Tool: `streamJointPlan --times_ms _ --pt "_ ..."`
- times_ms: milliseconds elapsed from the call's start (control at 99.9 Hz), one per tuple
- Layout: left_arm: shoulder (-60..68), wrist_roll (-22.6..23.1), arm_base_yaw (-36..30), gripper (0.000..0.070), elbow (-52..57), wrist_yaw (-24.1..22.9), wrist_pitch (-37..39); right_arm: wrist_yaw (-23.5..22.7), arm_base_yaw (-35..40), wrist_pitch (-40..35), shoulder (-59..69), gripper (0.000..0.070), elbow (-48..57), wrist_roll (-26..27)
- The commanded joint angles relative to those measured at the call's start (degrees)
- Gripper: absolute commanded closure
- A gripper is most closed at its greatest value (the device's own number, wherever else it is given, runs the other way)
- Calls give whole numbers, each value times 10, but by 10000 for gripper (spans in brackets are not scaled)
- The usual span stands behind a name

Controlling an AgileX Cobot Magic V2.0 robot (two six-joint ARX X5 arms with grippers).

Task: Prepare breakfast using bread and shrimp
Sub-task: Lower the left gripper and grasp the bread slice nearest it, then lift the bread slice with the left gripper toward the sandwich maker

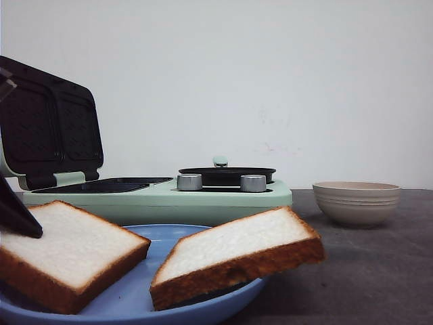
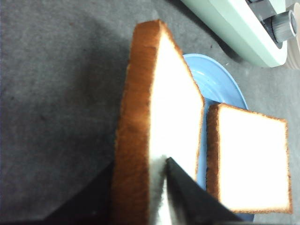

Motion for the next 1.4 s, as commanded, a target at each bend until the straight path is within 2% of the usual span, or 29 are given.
streamJointPlan --times_ms 0,190,250,300,330,871,1201,1392 --pt "3 12 -3 539 10 -2 -2 -1 2 3 1 700 9 5" --pt "3 12 -3 540 10 -2 -3 -1 2 3 1 700 9 5" --pt "3 11 -3 559 10 -2 -3 -1 2 3 1 700 9 5" --pt "3 11 -3 617 10 -2 -3 -1 2 3 1 700 9 5" --pt "3 11 -3 700 10 -2 -3 -1 2 3 1 700 9 5" --pt "-39 7 -3 696 11 -1 -6 0 2 3 1 700 9 5" --pt "-76 10 -3 696 11 -22 -58 0 2 3 1 700 9 5" --pt "-93 14 -3 696 13 -21 -42 -1 2 3 1 700 9 6"
